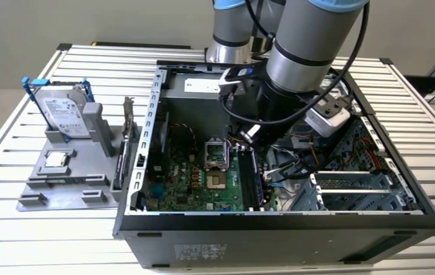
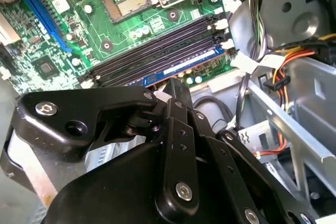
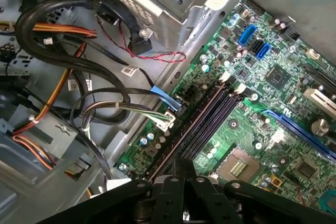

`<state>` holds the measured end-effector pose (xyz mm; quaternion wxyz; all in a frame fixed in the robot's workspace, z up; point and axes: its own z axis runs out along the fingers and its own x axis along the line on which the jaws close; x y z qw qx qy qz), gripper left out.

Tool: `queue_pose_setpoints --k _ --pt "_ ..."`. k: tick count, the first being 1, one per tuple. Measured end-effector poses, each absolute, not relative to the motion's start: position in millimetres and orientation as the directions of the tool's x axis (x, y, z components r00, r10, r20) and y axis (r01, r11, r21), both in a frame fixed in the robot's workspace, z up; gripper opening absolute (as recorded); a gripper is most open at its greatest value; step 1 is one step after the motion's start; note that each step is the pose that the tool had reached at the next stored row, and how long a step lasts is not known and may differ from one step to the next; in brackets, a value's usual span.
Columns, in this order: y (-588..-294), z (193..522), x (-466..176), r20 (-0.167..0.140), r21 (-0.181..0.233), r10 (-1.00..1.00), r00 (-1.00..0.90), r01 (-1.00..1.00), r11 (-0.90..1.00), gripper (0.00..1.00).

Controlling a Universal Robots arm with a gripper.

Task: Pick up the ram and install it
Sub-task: 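Press down the ram until it locks into place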

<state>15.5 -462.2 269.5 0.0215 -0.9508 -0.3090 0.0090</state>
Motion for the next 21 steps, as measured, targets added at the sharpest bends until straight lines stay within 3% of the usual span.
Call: queue_pose_setpoints --k 21 --pt "-461.9 269.1 15.5 -0.001 -0.049 0.760 0.650 0.759 -0.649 0.00"
